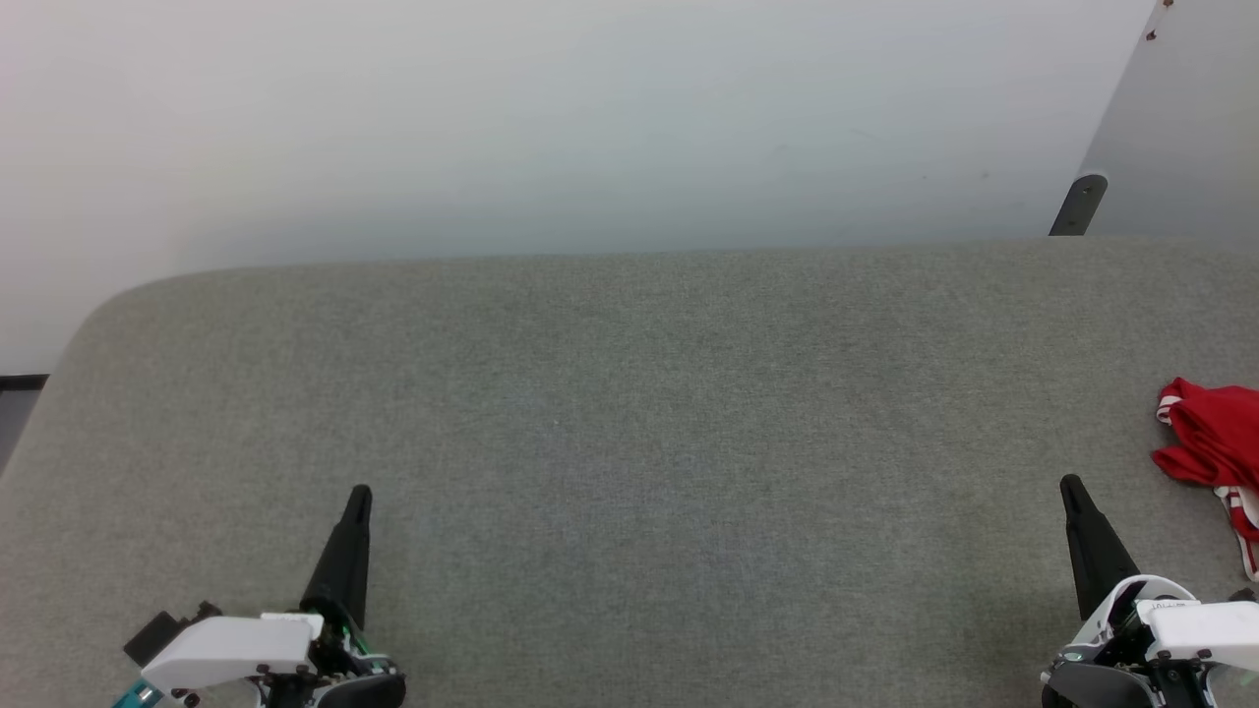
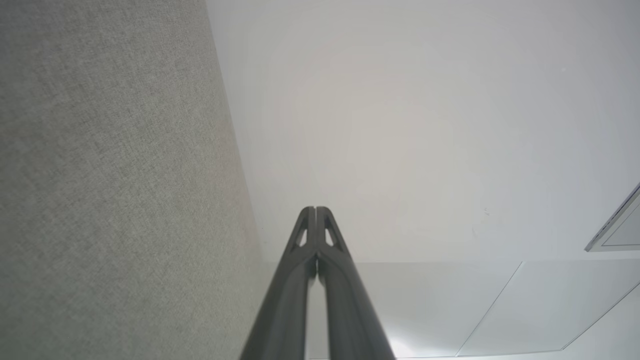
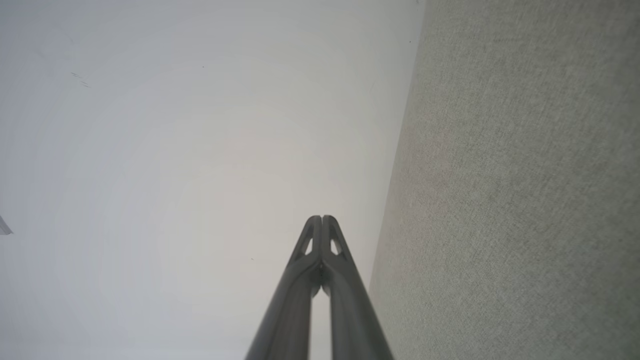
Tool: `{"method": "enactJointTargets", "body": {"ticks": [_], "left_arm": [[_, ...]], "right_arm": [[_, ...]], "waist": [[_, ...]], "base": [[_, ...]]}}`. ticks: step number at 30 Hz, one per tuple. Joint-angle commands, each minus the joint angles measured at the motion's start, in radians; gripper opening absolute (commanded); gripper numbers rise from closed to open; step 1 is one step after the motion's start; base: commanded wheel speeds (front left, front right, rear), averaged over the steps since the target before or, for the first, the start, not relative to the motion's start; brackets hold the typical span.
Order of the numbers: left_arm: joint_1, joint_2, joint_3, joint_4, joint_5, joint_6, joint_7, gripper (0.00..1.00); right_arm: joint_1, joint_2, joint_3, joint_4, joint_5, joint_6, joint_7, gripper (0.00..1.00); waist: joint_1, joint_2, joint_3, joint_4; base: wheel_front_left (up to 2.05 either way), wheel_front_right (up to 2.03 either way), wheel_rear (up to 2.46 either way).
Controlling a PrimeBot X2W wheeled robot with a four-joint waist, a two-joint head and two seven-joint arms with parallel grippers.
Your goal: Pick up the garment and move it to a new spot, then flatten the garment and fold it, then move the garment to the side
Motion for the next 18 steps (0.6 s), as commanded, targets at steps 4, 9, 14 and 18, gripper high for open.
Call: {"method": "enactJointTargets", "body": {"ticks": [4,9,14,18], "left_arm": [[-0.009,-0.002,0.004,0.002,0.005,-0.006,0.002,0.00],[-0.009,-0.003,0.005,0.002,0.006,-0.006,0.004,0.00],[-0.010,-0.005,0.006,0.002,0.008,-0.006,0.006,0.00],[-0.010,-0.005,0.007,0.002,0.008,-0.006,0.006,0.00]], "right_arm": [[-0.004,0.003,-0.001,0.000,0.003,0.000,0.003,0.00],[-0.004,0.004,-0.001,0.000,0.003,0.000,0.003,0.00],[-0.004,0.004,-0.001,0.000,0.003,0.000,0.003,0.00],[-0.004,0.004,-0.001,0.000,0.002,0.000,0.004,0.00]], "waist": [[0.0000,0.0000,0.000,0.000],[0.0000,0.0000,0.000,0.000],[0.0000,0.0000,0.000,0.000],[0.0000,0.0000,0.000,0.000]], "base": [[0.00,0.00,0.00],[0.00,0.00,0.00],[0.00,0.00,0.00],[0.00,0.00,0.00]]}}
